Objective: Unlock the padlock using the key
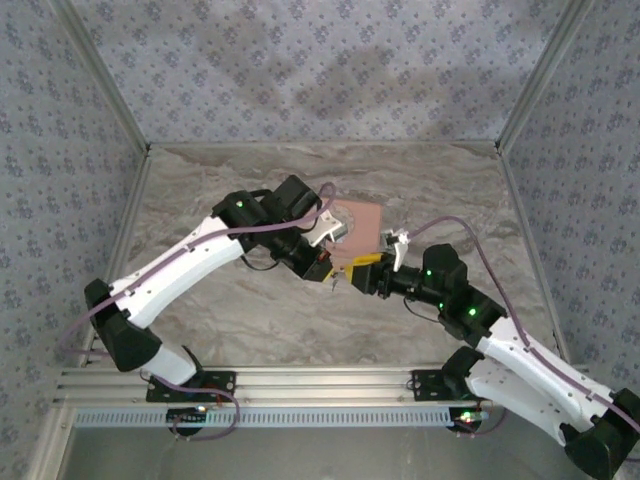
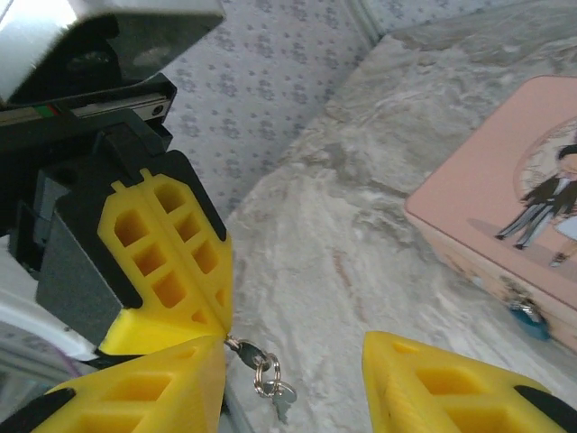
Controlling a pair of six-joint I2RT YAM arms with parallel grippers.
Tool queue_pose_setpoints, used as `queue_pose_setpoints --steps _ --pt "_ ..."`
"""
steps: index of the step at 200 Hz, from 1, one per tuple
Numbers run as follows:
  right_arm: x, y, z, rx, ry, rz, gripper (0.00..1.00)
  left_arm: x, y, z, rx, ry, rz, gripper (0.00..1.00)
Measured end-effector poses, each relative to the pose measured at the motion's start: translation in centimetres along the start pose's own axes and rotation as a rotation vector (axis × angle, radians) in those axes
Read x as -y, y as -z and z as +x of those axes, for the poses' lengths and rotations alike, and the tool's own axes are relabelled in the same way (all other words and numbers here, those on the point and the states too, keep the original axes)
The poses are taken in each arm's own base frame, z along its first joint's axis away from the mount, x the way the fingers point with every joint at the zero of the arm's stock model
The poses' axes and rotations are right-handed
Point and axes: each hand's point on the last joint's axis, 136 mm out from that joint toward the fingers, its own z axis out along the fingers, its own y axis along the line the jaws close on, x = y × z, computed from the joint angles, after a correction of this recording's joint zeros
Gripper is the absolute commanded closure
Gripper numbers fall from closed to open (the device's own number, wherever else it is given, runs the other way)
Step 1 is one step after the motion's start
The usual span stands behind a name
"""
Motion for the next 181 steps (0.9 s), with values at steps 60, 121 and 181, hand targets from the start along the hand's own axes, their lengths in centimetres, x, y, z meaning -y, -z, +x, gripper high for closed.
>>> queue_pose_setpoints --steps 60,121,181 --pt "-2.9 0.3 -0.7 0.006 0.003 -0.165 0.43 3.1 2.4 -0.5 0.093 -0.053 0.140 1.00" --pt "-4.1 0.0 -0.5 -0.020 -0.011 -0.244 0.57 3.6 2.5 -0.7 0.107 -0.061 0.177 1.00" --pt "-4.8 0.2 -0.2 -0.040 -0.009 -0.279 0.70 3.5 3.3 -0.8 0.140 -0.062 0.176 1.00"
